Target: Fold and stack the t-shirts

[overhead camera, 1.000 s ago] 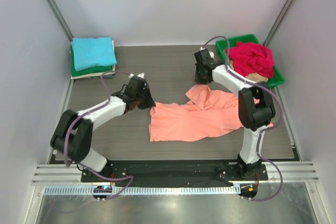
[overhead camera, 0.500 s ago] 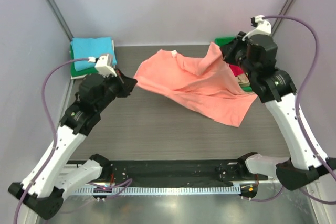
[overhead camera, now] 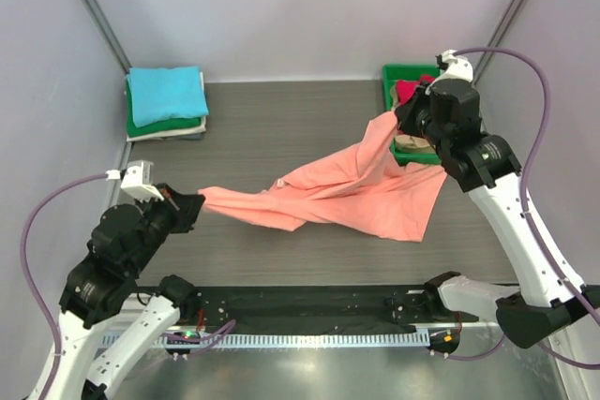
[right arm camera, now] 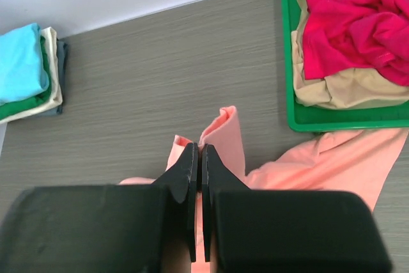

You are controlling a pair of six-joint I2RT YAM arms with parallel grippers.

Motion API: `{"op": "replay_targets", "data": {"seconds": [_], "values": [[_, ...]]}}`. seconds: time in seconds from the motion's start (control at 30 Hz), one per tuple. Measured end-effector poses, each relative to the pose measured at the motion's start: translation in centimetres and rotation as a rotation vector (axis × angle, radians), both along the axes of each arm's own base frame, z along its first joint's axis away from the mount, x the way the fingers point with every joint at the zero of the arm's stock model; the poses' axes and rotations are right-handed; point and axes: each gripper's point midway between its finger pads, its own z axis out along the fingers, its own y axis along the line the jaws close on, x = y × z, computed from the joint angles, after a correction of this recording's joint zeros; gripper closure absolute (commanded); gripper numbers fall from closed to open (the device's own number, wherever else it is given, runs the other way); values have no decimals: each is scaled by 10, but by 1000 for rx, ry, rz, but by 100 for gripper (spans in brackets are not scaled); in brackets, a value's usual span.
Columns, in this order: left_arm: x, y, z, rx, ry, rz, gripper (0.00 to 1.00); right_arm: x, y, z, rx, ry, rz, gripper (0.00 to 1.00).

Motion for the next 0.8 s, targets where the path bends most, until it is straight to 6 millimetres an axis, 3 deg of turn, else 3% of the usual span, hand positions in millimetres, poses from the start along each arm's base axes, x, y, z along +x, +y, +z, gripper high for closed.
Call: {"op": "replay_targets", "data": {"seconds": [0.1, 0.2, 0.3, 0.4, 0.47, 0.57, 0.7, 0.8], "values": [[-8, 15, 2, 26, 12, 52, 100, 7, 3, -9, -8, 29, -4, 99], [-13, 26, 41, 34, -37, 80, 100, 18, 10, 10, 11, 8, 4, 99], [-18, 41, 108, 20, -166, 128, 100, 33, 20, 61, 61, -88, 25, 99], [-30, 61, 163, 20, -291, 184, 100, 36, 23, 124, 114, -222, 36, 99], [-39, 75, 192, 20, -365, 226, 100, 28, 18, 159, 140, -306, 25, 99], [-53, 97, 226, 35, -454, 296, 100, 16, 5, 197, 165, -402, -9, 99], [-60, 113, 246, 64, -515, 348, 100, 8, 0, 207, 182, -438, -20, 99], [-60, 118, 254, 91, -535, 363, 100, 13, 3, 184, 174, -394, -17, 99]]}}
